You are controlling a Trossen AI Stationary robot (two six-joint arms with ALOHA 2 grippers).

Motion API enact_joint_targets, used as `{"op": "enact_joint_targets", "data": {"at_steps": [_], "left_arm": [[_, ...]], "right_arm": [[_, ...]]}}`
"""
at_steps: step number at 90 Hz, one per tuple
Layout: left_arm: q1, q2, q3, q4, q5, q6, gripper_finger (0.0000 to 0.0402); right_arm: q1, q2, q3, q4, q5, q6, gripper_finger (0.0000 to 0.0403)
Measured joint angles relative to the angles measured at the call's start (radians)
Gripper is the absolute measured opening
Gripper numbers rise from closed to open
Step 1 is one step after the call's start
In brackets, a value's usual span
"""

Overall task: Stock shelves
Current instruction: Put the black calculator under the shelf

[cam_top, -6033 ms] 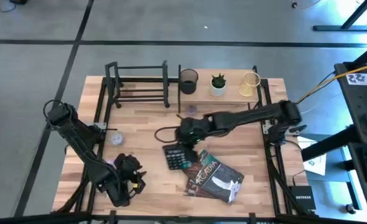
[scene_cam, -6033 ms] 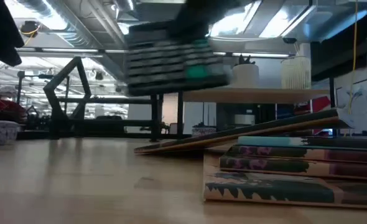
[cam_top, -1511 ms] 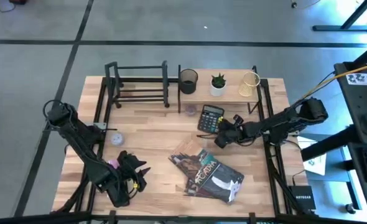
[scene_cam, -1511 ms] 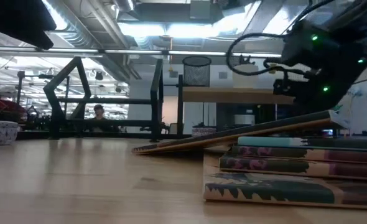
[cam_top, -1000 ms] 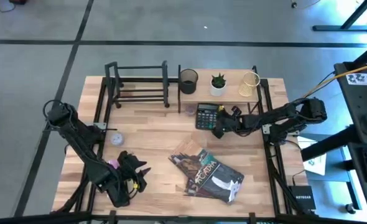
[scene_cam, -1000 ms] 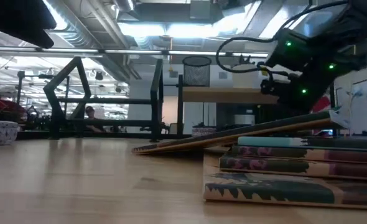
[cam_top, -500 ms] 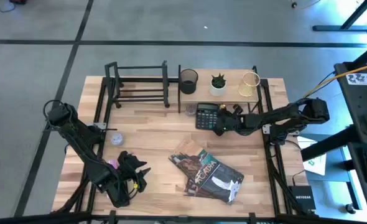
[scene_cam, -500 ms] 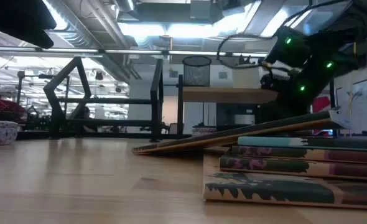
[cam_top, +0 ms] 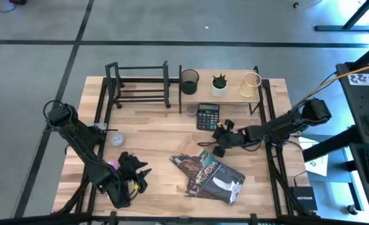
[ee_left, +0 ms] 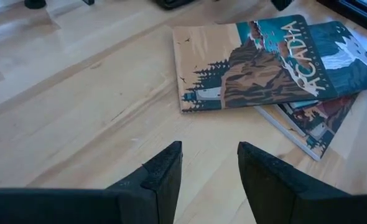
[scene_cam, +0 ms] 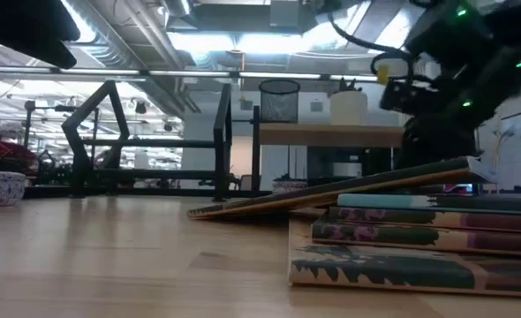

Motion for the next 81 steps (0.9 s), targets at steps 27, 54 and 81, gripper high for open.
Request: {"op": "enact_joint_targets", "data": {"at_steps": [27,54,81], "left_arm": [[0.0,0.003,0.0,0.0,0.0,0.002,0.0138],[0.0,0.003,0.0,0.001,0.0,0.005,0.0138],[0.0,0.003,-0.002,0.001,0.001,-0.001,0.0138]], "right_arm": [[-0.128,0.146,0.005,0.151,-0.081,-0.044,0.0],[-0.207,0.149,0.003,0.178,-0.064,-0.13,0.0],[-0.193,0.092,-0.004,0.134,-0.099,-0.232,0.0]]}}
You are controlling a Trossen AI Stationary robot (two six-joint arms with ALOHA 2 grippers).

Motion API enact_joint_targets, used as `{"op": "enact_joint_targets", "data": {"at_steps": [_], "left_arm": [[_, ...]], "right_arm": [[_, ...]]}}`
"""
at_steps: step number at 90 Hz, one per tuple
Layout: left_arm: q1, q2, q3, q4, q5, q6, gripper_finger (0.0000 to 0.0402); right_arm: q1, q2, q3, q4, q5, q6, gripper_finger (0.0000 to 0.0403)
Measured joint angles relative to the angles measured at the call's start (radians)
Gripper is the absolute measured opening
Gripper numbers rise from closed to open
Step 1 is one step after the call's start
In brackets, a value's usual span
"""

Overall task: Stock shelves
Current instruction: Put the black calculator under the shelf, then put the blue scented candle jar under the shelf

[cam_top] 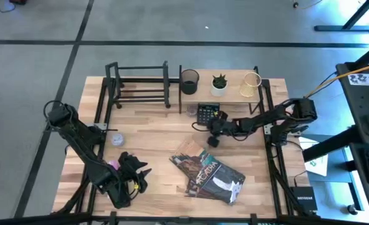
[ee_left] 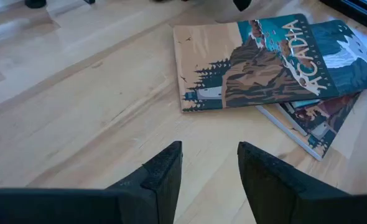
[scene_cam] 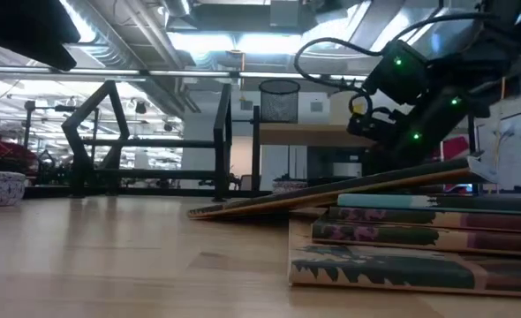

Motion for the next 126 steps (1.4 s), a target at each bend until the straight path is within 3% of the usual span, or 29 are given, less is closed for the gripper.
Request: {"op": "enact_joint_targets", "data": {"at_steps": [20,31,47,54,62,78,91,108,126], "left_arm": [[0.0,0.001,0.0,0.001,0.0,0.0,0.0138],[0.001,0.001,0.0,0.003,-0.001,0.007,0.0138],[0.045,0.001,-0.001,0.009,-0.094,0.037,0.0138],[0.091,-0.006,-0.001,-0.044,-0.075,0.042,0.0138],[0.157,-0.038,0.0,-0.128,0.053,0.023,0.0138],[0.334,-0.102,0.0,-0.289,0.565,0.132,0.0138],[0.422,-0.113,0.0,-0.395,0.851,0.281,0.0138],[0.447,-0.119,0.0,-0.494,1.02,0.284,0.0154],[0.349,-0.121,0.001,-0.497,1.106,0.159,0.02]], "right_arm": [[0.154,-0.238,0.049,-0.175,0.16,-0.014,0.0],[0.262,-0.358,0.077,-0.194,0.193,-0.007,0.0],[0.381,-0.412,0.092,-0.173,0.201,0.035,0.0],[0.423,-0.412,0.093,-0.172,0.2,0.048,0.0],[0.47,-0.407,0.093,-0.179,0.199,0.051,0.0],[0.545,-0.406,0.093,-0.184,0.2,0.05,0.0],[0.592,-0.406,0.091,-0.199,0.27,0.065,0.0],[0.641,-0.406,0.044,-0.198,0.367,0.107,0.0],[0.644,-0.406,-0.021,-0.19,0.38,0.206,0.0]]}}
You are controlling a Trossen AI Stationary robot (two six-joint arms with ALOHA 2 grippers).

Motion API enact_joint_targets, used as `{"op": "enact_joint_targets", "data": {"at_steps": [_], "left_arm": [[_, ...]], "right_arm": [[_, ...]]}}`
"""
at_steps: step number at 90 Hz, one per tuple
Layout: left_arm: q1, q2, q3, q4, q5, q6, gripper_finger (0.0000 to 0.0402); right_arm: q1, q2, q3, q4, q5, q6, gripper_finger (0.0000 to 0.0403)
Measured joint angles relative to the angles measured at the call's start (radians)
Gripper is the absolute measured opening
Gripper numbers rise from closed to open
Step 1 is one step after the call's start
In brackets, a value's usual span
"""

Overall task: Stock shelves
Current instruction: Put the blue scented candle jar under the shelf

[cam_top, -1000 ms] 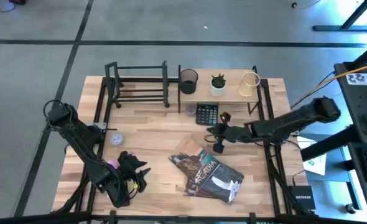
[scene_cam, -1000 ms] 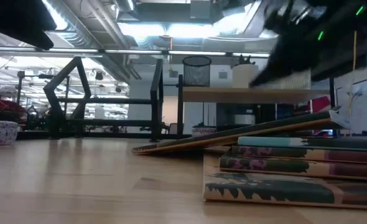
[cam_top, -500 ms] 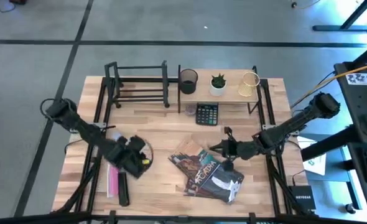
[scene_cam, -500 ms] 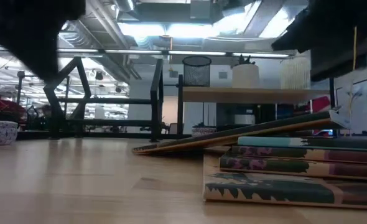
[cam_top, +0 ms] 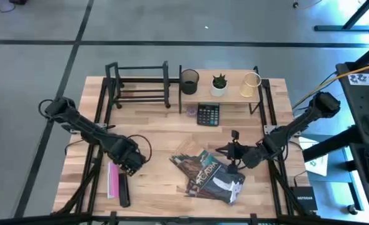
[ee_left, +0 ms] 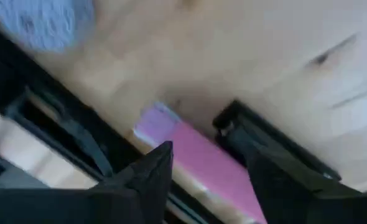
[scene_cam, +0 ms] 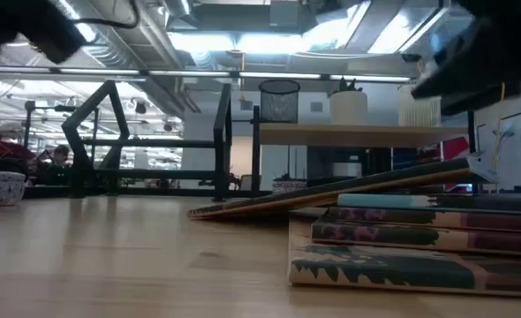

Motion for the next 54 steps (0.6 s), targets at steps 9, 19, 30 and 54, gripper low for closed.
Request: {"op": "enact_joint_targets", "data": {"at_steps": [9,19,30,54], "left_arm": [[-0.055,0.0,0.0,-0.044,-0.027,-0.096,0.0235],[-0.087,0.0,-0.003,-0.088,-0.117,-0.216,0.0274],[-0.077,-0.009,-0.043,-0.113,-0.191,-0.339,0.0306],[0.049,-0.123,-0.232,0.025,-0.251,-0.373,0.0318]], "right_arm": [[0.0,0.005,-0.026,0.028,0.023,0.018,0.0],[0.0,0.005,-0.044,0.104,0.047,0.014,0.0],[0.0,0.005,-0.05,0.151,0.048,-0.02,0.0],[0.0,0.005,-0.05,0.177,0.042,-0.026,0.0]]}}
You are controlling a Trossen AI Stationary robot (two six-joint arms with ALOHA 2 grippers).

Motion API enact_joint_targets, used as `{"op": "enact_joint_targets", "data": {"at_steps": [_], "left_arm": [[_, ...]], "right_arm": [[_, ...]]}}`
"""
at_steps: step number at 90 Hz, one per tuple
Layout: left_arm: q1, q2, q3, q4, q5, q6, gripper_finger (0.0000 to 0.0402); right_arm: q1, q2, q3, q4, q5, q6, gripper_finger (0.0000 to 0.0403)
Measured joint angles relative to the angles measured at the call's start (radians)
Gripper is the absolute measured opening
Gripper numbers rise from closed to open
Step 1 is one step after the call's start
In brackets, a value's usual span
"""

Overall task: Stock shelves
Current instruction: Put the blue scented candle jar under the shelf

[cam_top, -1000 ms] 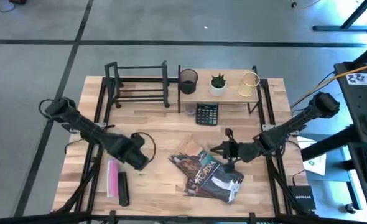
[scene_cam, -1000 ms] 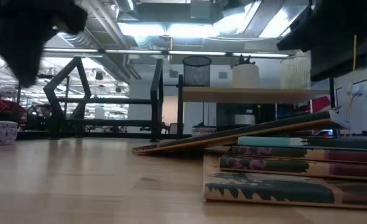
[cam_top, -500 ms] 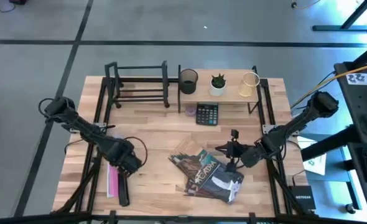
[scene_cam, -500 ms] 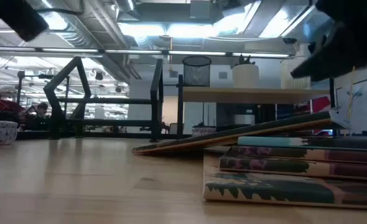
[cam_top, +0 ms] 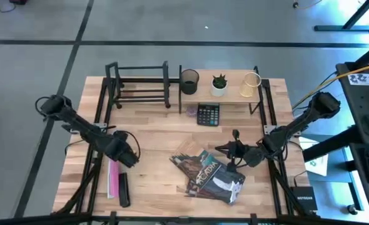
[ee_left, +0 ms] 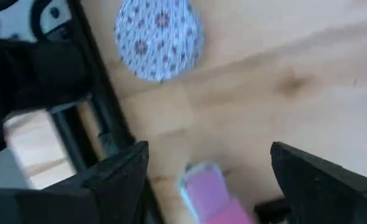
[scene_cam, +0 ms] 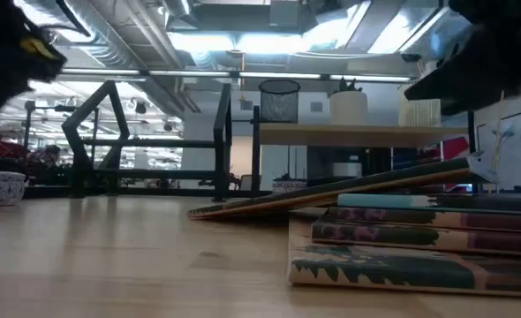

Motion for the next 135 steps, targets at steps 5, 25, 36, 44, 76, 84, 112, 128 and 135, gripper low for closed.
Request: {"op": "enact_joint_targets", "data": {"at_steps": [5,25,36,44,76,84,112,128,135], "left_arm": [[0.034,-0.023,-0.039,0.008,-0.004,0.0,0.0318],[0.141,-0.074,-0.134,0.062,-0.061,-0.007,0.0318],[0.181,-0.075,-0.137,0.065,-0.081,0.0,0.0318],[0.212,-0.074,-0.137,0.066,-0.085,-0.001,0.0318],[0.308,-0.007,-0.139,0.072,-0.087,0.016,0.0318],[0.31,-0.005,-0.142,0.128,-0.093,0.035,0.0318],[0.31,-0.009,-0.139,0.247,-0.12,0.061,0.0318],[0.308,-0.007,-0.096,0.334,-0.136,0.091,0.0318],[0.307,0.0,-0.053,0.351,-0.171,0.129,0.0318]], "right_arm": [[0.0,0.0,0.0,0.0,-0.001,0.0,0.0],[0.0,0.0,0.0,0.0,-0.001,-0.001,0.0],[0.0,0.001,0.0,0.0,-0.001,-0.001,0.0],[0.0,0.001,0.0,0.0,0.0,0.0,0.0],[0.0,0.001,0.0,0.002,-0.002,-0.001,0.0],[0.0,0.001,0.0,0.001,-0.002,-0.001,0.0],[0.0,0.032,0.0,0.004,-0.002,-0.002,0.0],[0.0,0.053,0.0,0.009,-0.003,-0.001,0.0],[0.0,0.053,0.001,0.028,-0.003,-0.001,0.0]]}}
